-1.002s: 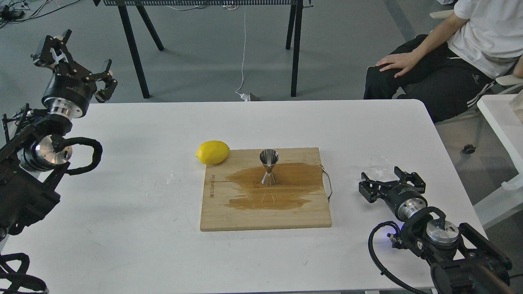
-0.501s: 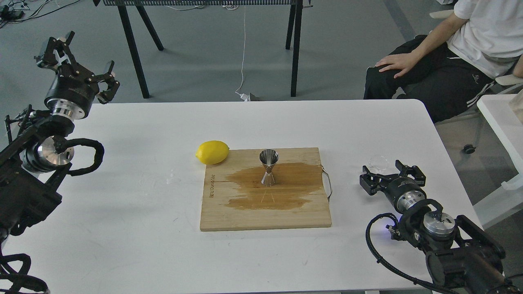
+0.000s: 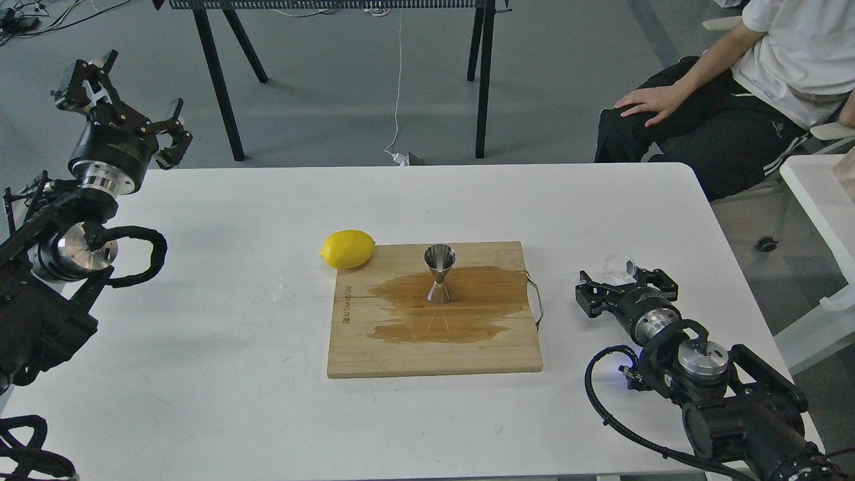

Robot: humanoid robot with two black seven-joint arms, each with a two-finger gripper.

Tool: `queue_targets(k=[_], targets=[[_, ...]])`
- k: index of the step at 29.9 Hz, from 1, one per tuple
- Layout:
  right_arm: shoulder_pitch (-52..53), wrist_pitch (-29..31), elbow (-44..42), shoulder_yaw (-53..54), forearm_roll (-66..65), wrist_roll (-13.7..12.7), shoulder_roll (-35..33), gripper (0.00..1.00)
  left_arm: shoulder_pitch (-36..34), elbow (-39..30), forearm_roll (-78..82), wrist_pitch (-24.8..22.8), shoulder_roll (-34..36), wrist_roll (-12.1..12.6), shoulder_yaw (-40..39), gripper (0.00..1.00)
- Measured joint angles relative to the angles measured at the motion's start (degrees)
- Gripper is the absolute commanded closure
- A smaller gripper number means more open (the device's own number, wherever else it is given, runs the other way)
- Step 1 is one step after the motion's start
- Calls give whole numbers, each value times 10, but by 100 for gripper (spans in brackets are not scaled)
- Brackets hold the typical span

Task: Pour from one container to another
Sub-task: 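Move the right gripper toward the small clear glass cup, then lift the clear glass cup with the right gripper toward the jigger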

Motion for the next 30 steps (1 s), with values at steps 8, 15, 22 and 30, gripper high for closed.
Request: queue_targets(k=[8, 15, 22, 30], targets=[[-1, -3, -15, 5, 4, 1, 0, 23, 0, 4, 0, 0, -1, 0, 0, 0], [-1, 1, -17, 15, 6, 1, 0, 41, -2, 4, 0, 0, 1, 0, -1, 0], [-1, 0, -12, 15, 7, -1, 1, 62, -2, 4, 0, 1, 2, -1, -1, 0], [-9, -1, 13, 7, 7, -2, 0, 62, -1, 3, 0, 0, 3, -13, -1, 0]])
